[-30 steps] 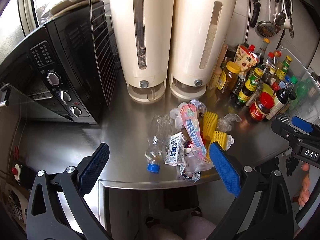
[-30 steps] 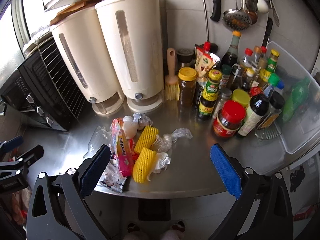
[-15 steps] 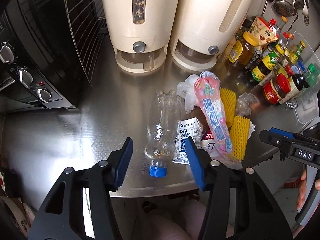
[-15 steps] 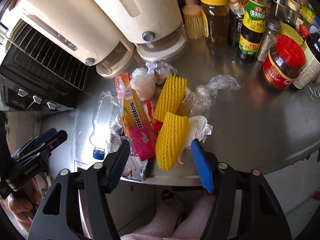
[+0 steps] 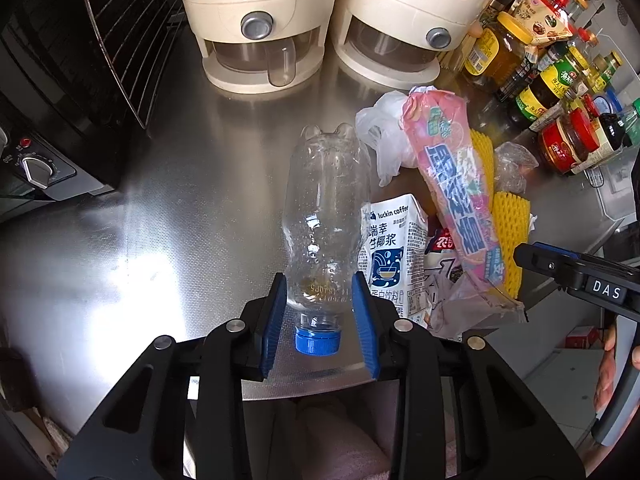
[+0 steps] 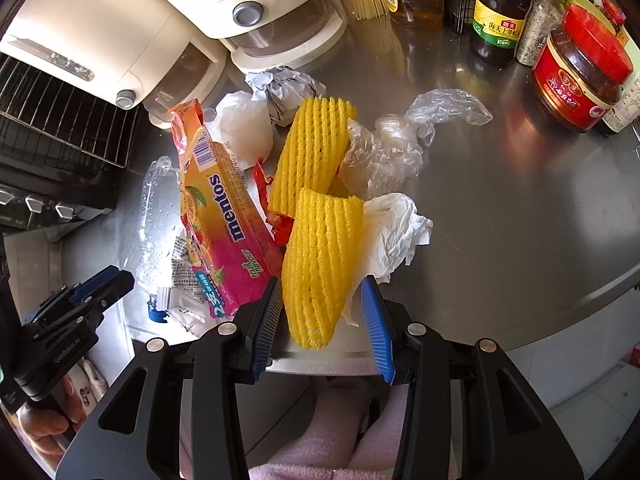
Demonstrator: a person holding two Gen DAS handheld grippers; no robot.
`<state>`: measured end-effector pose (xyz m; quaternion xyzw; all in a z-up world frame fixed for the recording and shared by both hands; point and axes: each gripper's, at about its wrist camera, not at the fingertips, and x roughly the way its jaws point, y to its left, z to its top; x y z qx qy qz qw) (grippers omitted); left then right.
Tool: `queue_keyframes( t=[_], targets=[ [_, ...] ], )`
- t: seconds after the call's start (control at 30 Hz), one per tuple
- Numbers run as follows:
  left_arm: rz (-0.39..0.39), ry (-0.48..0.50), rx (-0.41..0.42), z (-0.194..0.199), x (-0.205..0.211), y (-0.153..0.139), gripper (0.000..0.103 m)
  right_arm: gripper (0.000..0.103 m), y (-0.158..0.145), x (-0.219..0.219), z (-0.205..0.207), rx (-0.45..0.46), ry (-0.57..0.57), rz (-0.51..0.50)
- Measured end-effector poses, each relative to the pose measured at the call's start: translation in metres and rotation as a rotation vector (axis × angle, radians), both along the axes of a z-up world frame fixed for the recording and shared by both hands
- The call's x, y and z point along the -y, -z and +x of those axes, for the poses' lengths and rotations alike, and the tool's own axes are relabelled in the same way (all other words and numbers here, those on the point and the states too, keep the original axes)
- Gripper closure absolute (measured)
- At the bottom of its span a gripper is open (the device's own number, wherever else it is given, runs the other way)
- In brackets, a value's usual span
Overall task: Collect trash
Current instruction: 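Grasp the clear plastic bottle with the left gripper while the right grasps the yellow foam net, then carry bottle and foam net down over the black bin and open both grippers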
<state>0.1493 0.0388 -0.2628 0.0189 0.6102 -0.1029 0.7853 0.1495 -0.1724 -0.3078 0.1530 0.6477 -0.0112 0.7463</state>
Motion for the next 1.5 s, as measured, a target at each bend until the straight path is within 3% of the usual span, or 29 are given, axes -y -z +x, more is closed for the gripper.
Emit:
queue_keyframes(
  t=[0.27,0.47,0.63,0.87,1.0,1.2,1.5],
  targets=[
    [0.003,0.002,-0.027,0.018,0.008,0.019,0.070,0.060,0.007,-0.003,0.005,-0.021,-0.010,-0.003],
    [0.017,0.016,-0.062,0.027,0.018,0.037,0.057,0.061,0.020,0.000,0.008,-0.042,0.002,0.000],
    [-0.005,-0.001,-0.074,0.031,0.014,0.046,0.055,0.081,0.020,0.003,0.010,-0.029,0.018,-0.001],
    [-0.029,-0.014,-0.099,0.036,0.012,0.059,0.054,0.090,0.015,0.003,0.012,-0.008,0.015,-0.016],
    [-0.027,-0.015,-0.066,0.033,0.007,0.045,0.056,0.091,-0.005,0.002,0.008,0.046,0.019,-0.015],
    [-0.017,-0.040,0.024,0.022,-0.002,-0.001,0.056,0.090,-0.044,0.002,0.000,0.136,0.013,-0.017],
    [-0.027,-0.046,0.147,-0.050,0.004,-0.062,0.056,0.090,-0.093,-0.009,-0.049,0.256,-0.078,-0.009]
  ],
)
